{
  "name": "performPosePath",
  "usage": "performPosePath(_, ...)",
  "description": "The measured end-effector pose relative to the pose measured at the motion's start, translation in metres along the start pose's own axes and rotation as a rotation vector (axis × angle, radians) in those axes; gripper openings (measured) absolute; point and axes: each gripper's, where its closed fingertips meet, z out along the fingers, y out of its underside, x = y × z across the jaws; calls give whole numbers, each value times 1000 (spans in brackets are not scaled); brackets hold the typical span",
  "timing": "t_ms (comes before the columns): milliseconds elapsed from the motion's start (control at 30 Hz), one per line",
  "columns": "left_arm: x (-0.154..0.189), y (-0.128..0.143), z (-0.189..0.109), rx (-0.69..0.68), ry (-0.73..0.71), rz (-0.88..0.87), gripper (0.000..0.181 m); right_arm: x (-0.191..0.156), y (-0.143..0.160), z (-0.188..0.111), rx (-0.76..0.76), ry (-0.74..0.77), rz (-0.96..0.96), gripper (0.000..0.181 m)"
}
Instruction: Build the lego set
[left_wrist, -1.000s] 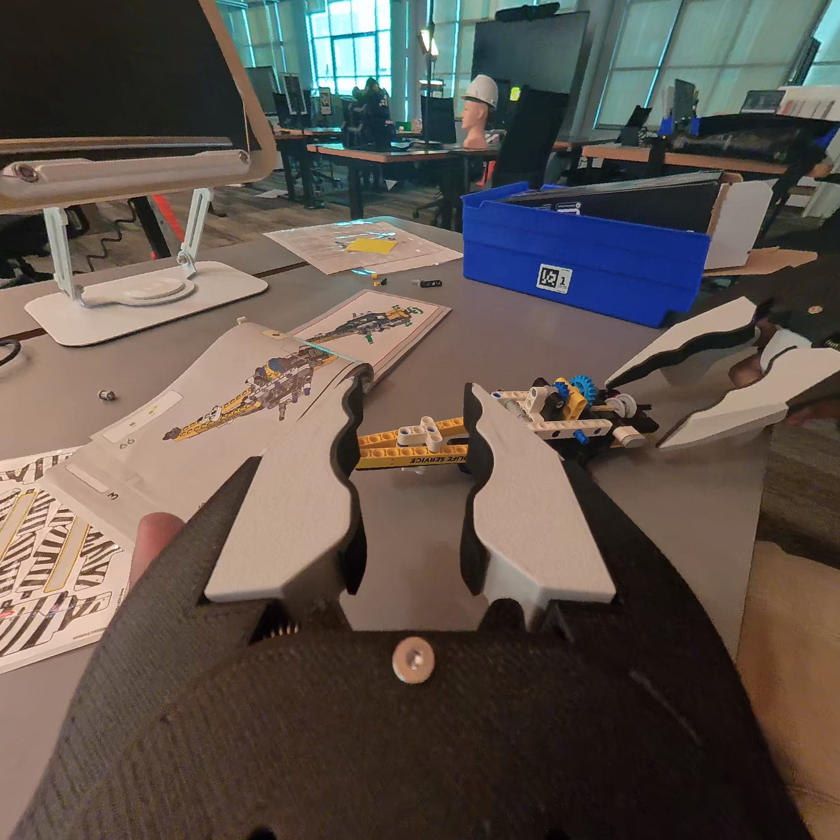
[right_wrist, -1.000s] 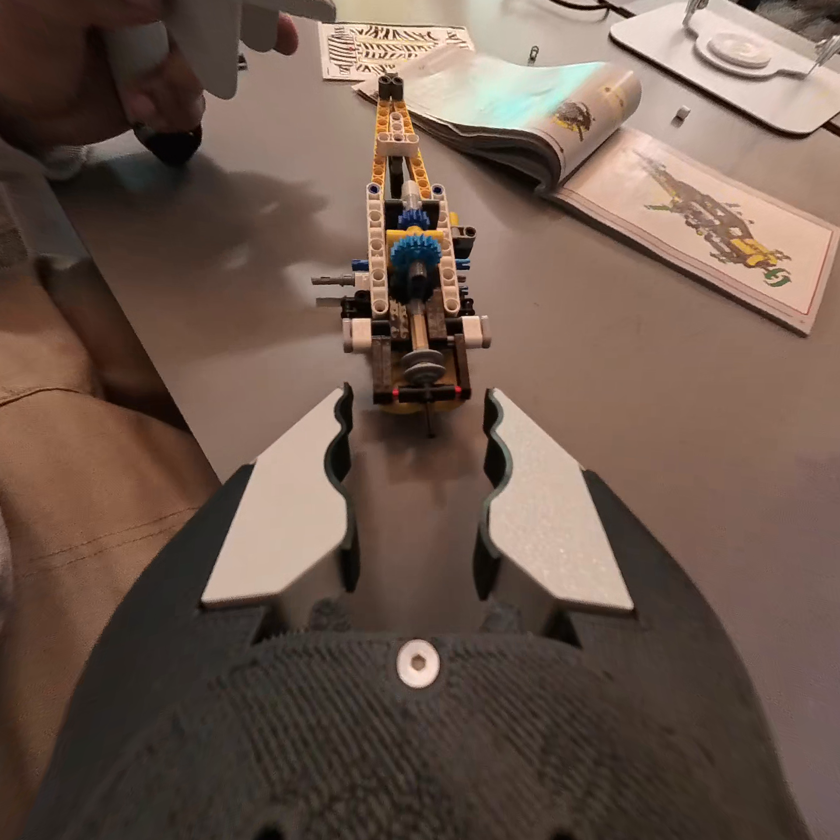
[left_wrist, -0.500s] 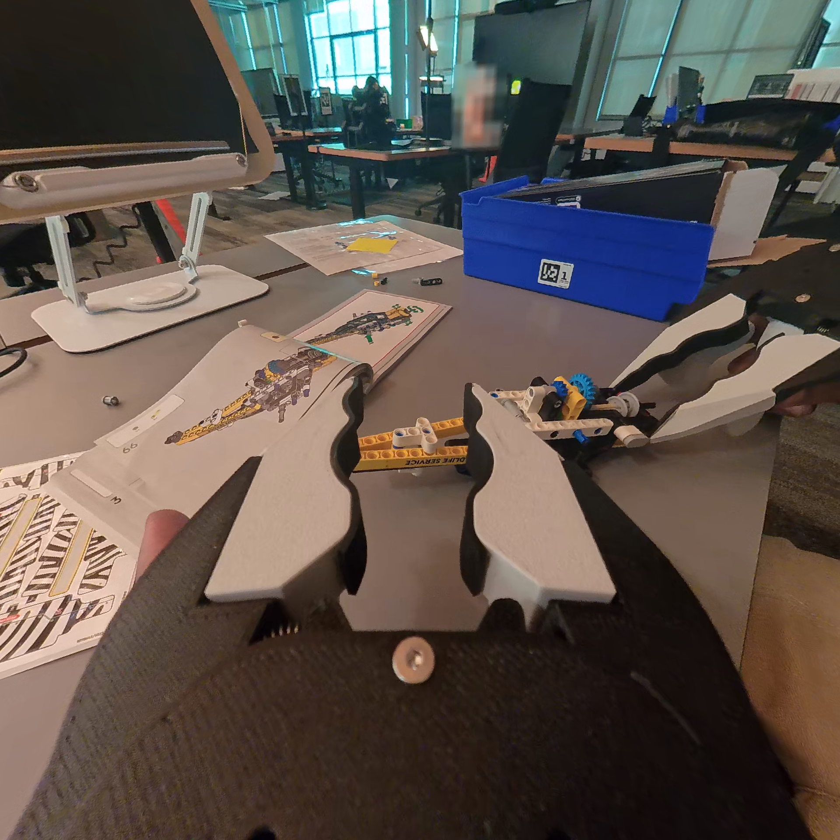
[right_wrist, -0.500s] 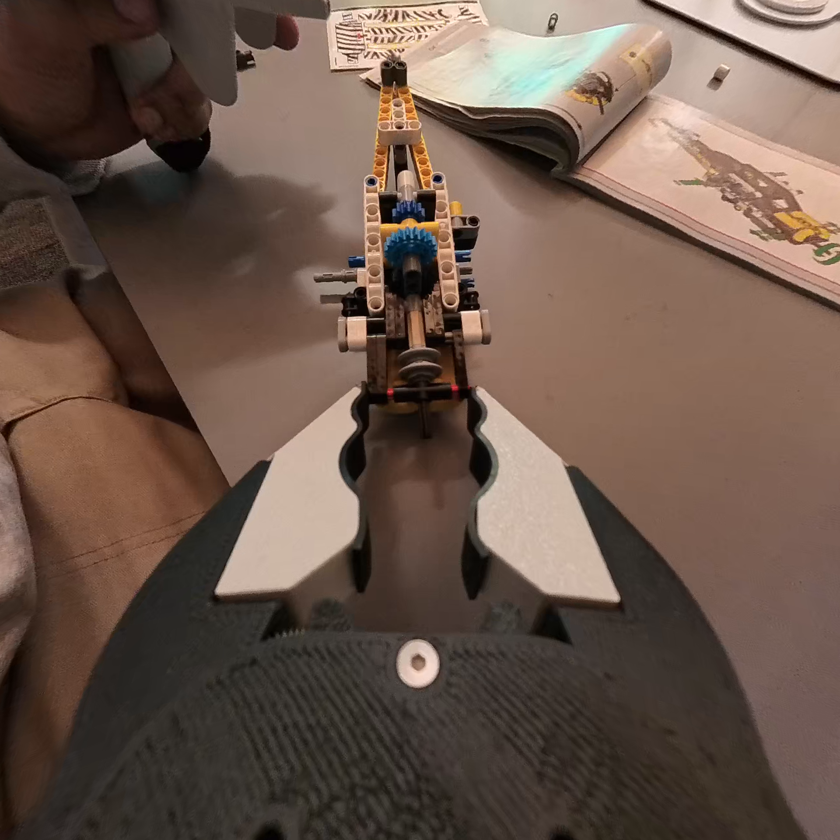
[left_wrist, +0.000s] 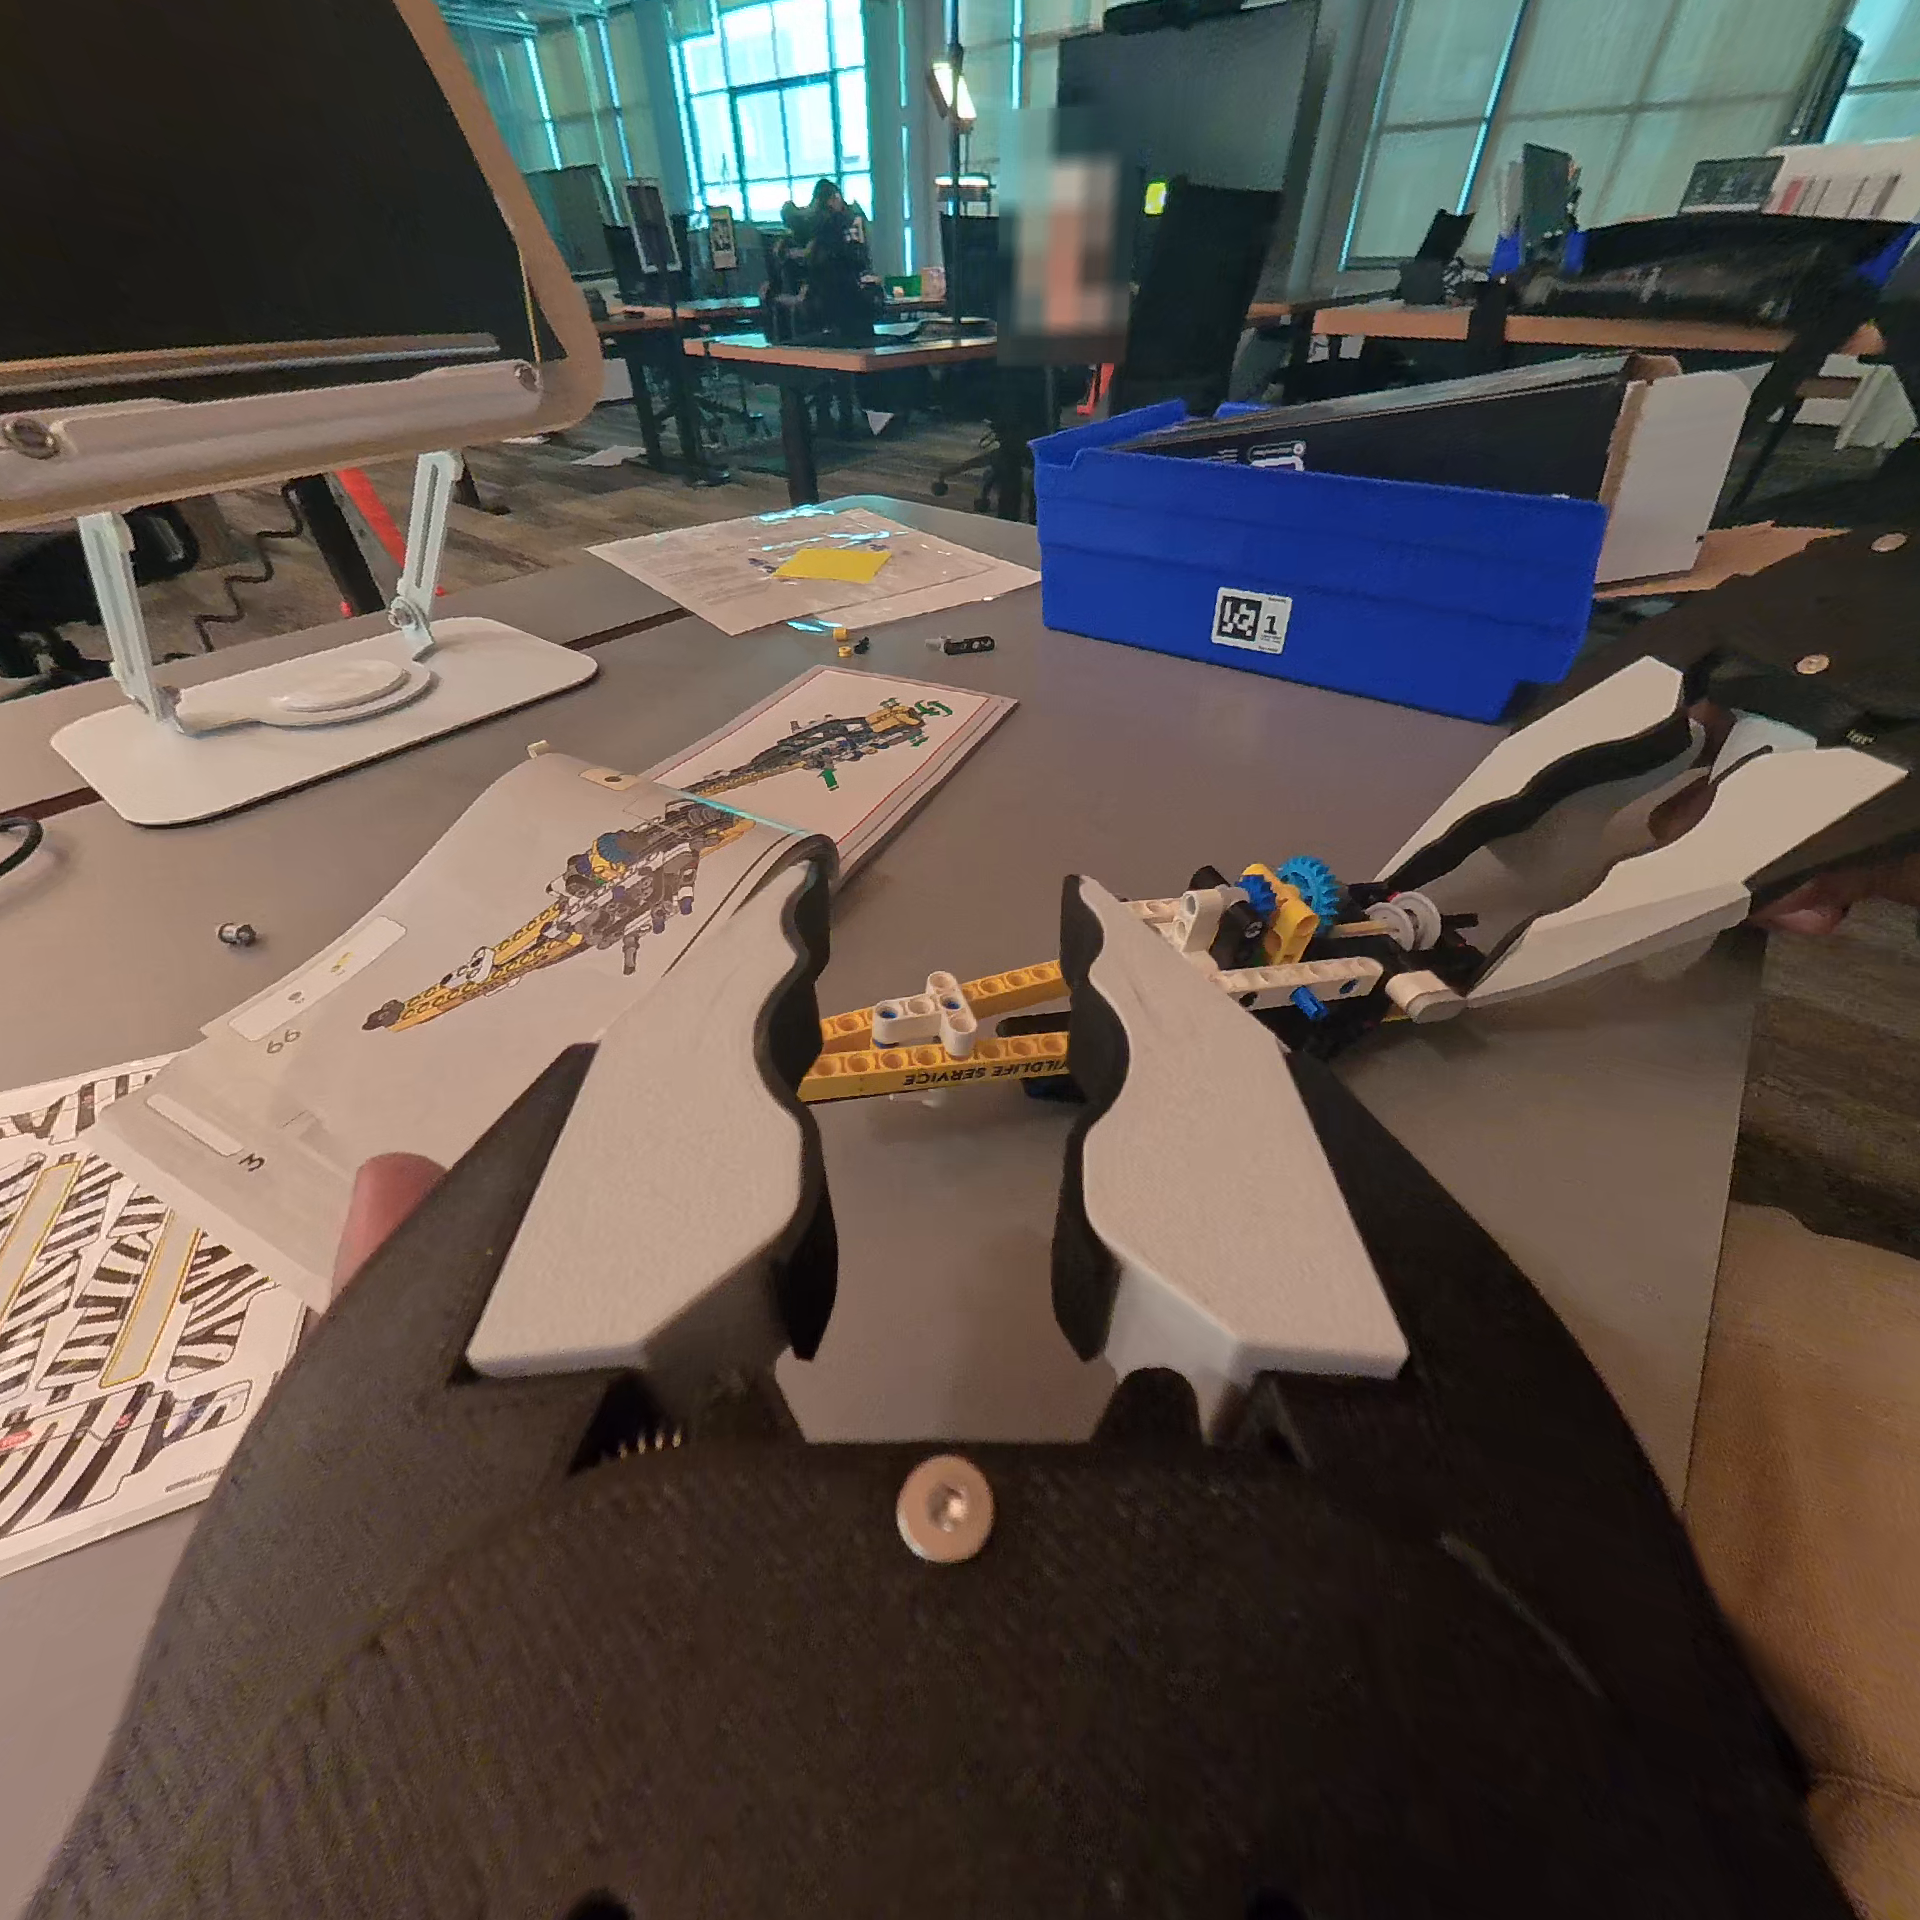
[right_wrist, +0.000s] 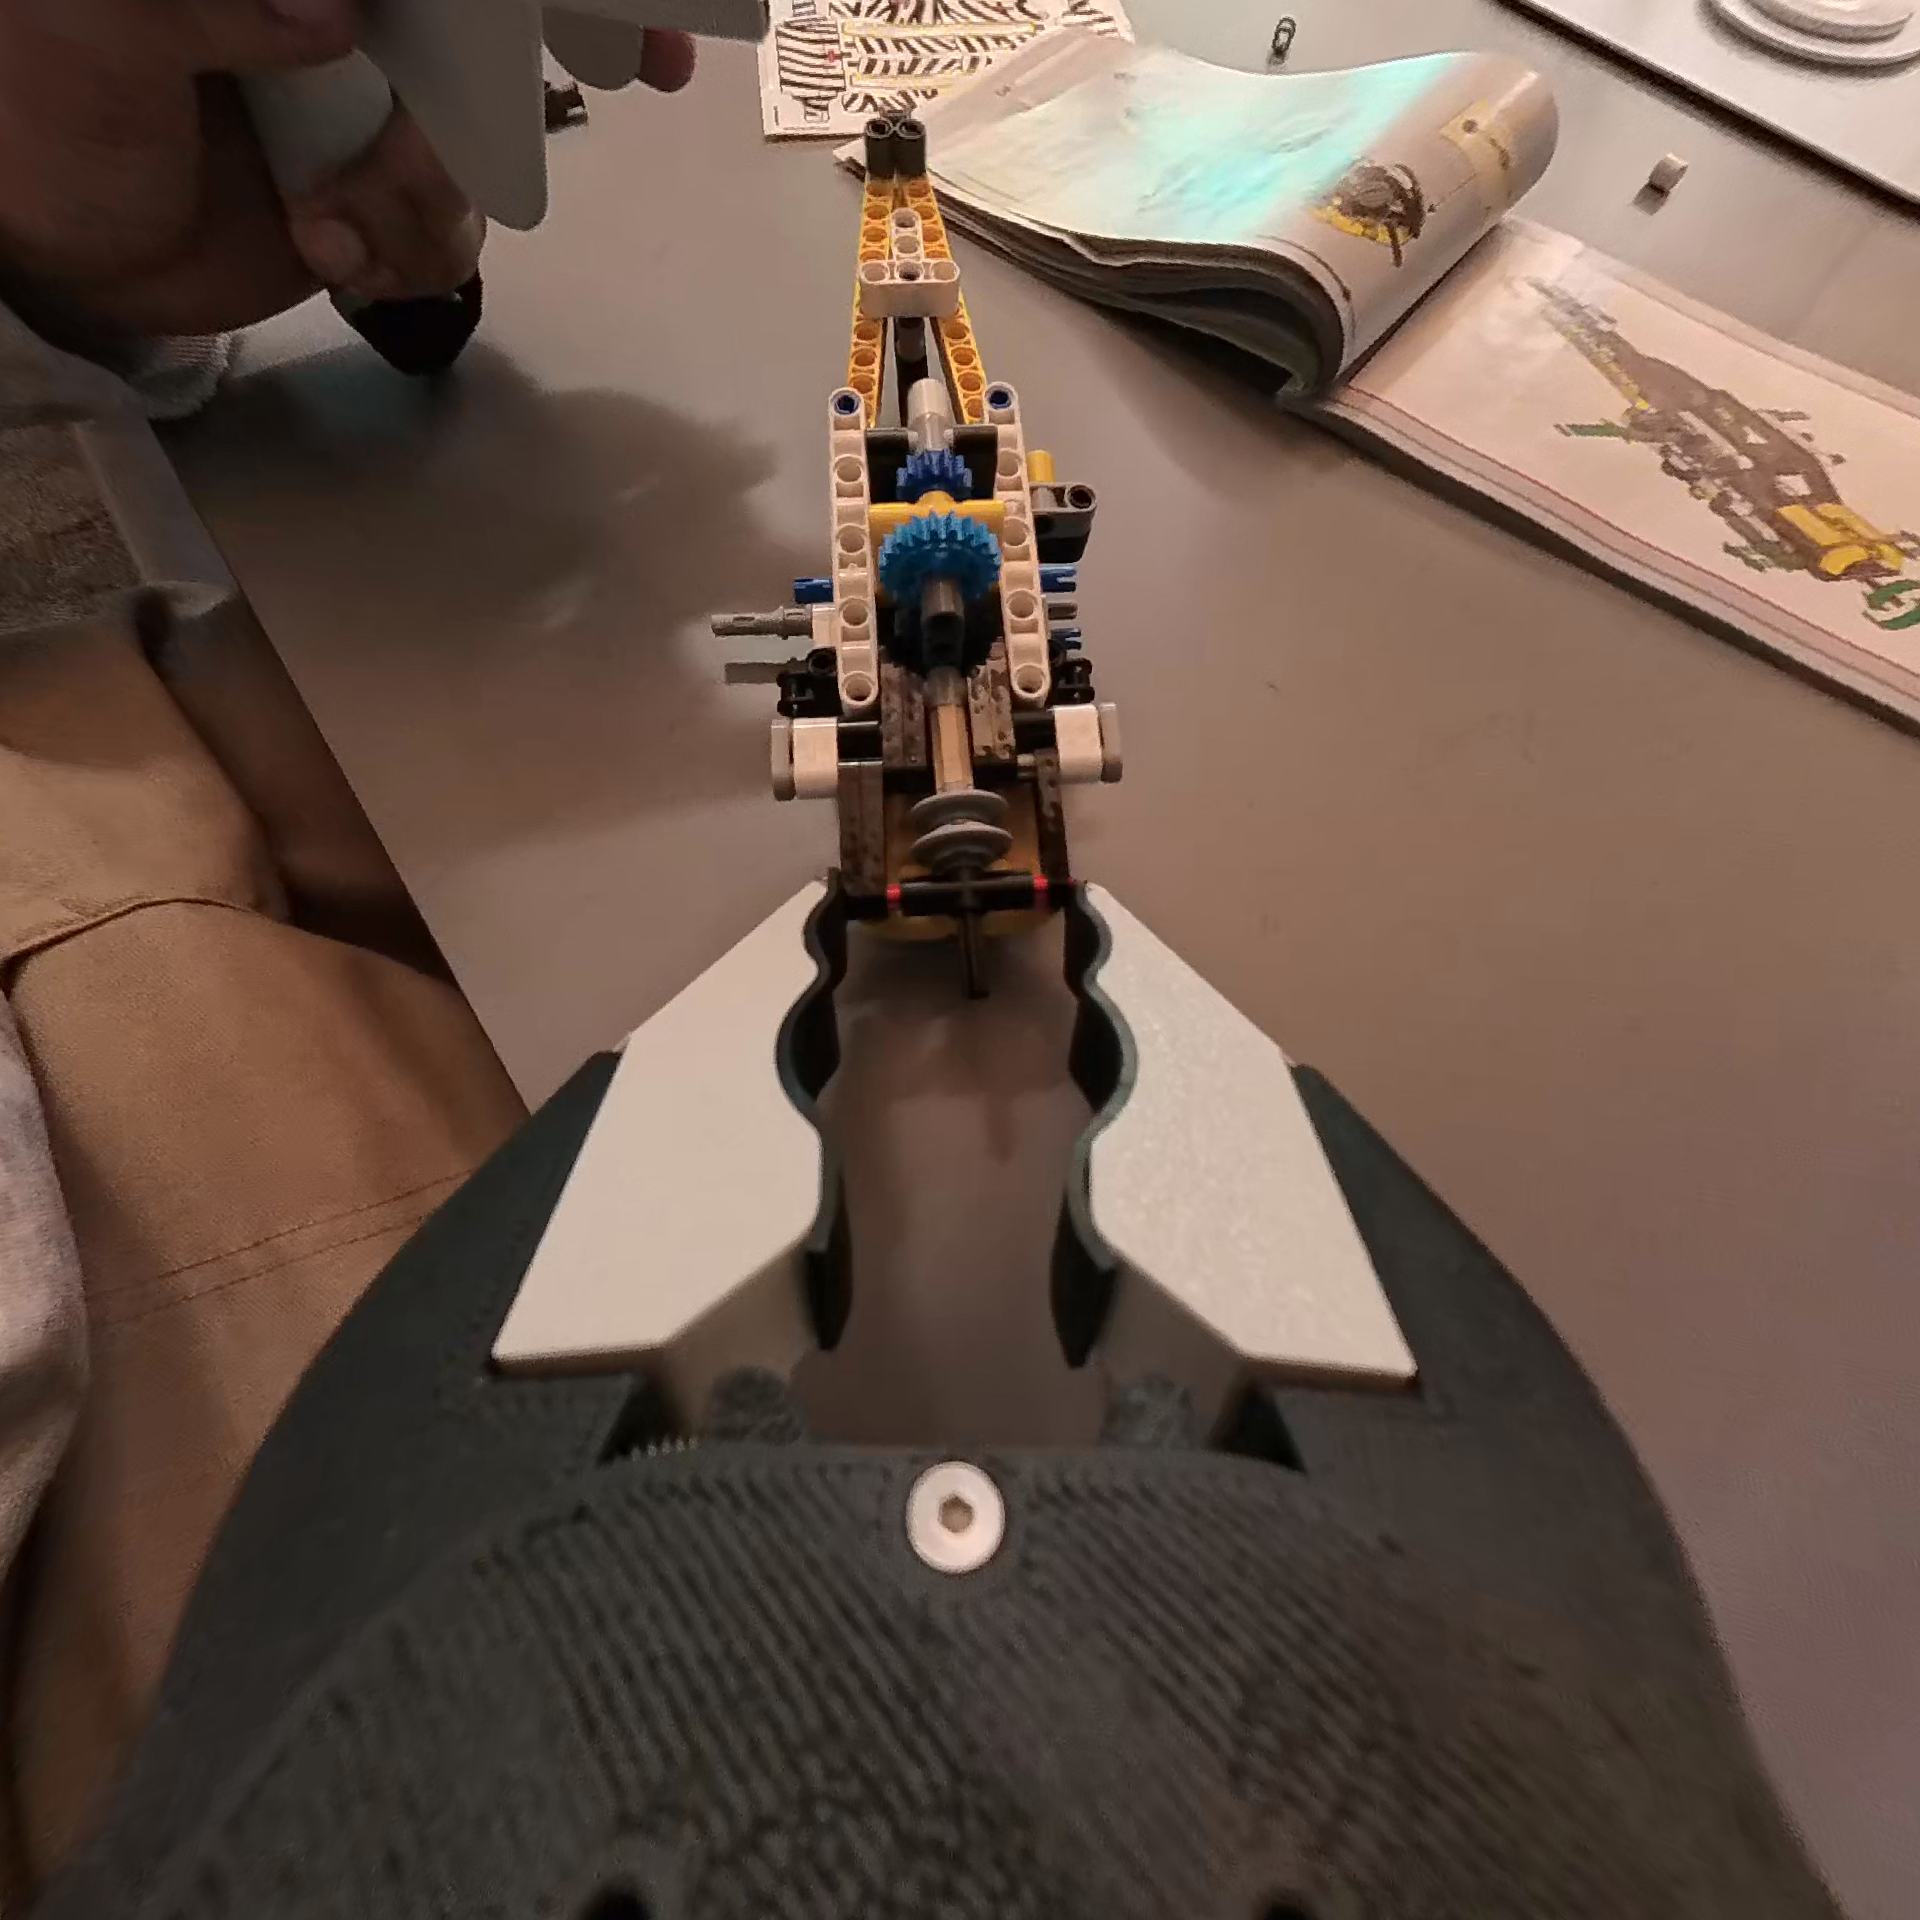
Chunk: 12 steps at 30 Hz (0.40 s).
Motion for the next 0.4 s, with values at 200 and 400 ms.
performPosePath(200, 31, -3, 0, 26, 148, 65, 56, -3, -2, -1, 14, -8, -20, 46)
performPosePath(400, 98, 8, 11, -64, 396, 134, 72, -1, -13, -2, 84, -12, -26, 54)
